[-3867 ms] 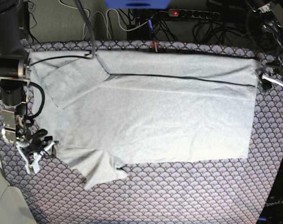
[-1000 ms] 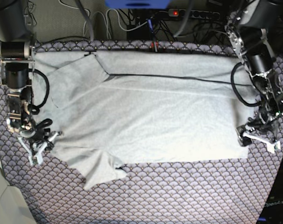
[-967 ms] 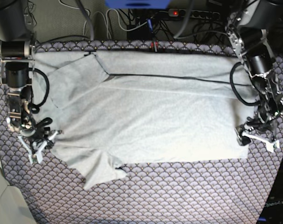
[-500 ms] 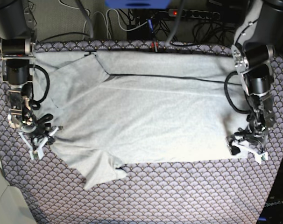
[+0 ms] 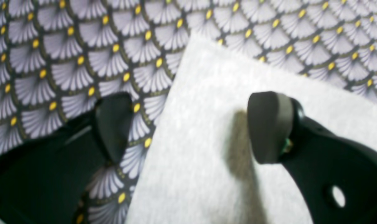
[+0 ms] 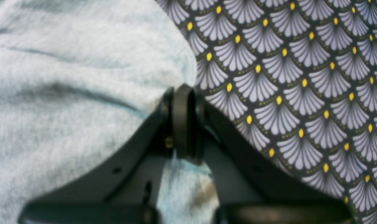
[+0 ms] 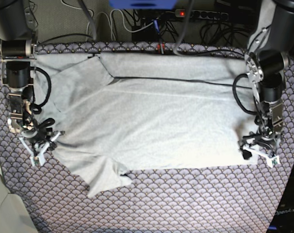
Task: Fold the T-shirt properly
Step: 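Lift the hem and fold it over toward the collar with both grippers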
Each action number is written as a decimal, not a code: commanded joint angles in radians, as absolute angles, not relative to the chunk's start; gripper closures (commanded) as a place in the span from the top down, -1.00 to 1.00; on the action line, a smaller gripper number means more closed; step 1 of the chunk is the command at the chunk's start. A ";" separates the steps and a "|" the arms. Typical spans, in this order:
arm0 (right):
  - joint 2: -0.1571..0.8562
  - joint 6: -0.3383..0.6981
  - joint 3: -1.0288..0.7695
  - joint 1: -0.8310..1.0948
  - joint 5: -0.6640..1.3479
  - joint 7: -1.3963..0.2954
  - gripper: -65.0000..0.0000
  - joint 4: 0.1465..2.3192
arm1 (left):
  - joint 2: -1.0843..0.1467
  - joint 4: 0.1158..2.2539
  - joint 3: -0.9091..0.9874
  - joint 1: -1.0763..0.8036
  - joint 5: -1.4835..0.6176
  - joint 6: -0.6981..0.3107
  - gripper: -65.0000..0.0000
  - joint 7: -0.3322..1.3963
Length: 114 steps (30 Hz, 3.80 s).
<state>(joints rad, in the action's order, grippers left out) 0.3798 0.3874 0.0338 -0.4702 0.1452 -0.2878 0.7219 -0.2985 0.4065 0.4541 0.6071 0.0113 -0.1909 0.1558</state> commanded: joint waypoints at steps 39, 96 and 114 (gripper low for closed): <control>0.407 0.383 0.031 -0.484 0.151 -0.263 -1.00 0.739 | -0.288 0.415 0.460 0.610 -0.001 -0.186 -1.00 0.120; 0.426 0.453 -0.291 0.272 0.289 -0.349 -1.00 1.644 | -0.263 1.538 0.527 0.030 -0.002 -0.199 -0.99 0.716; 0.401 0.567 -0.344 0.403 0.289 -0.349 -1.00 1.687 | -0.277 1.563 0.588 -0.088 -0.143 -0.199 -0.99 0.780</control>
<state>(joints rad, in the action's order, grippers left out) 0.3832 0.5682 -0.3351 0.4049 0.2779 -0.3717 1.6703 -0.2596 1.5444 0.5819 -0.1051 -0.1432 -0.2054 0.8078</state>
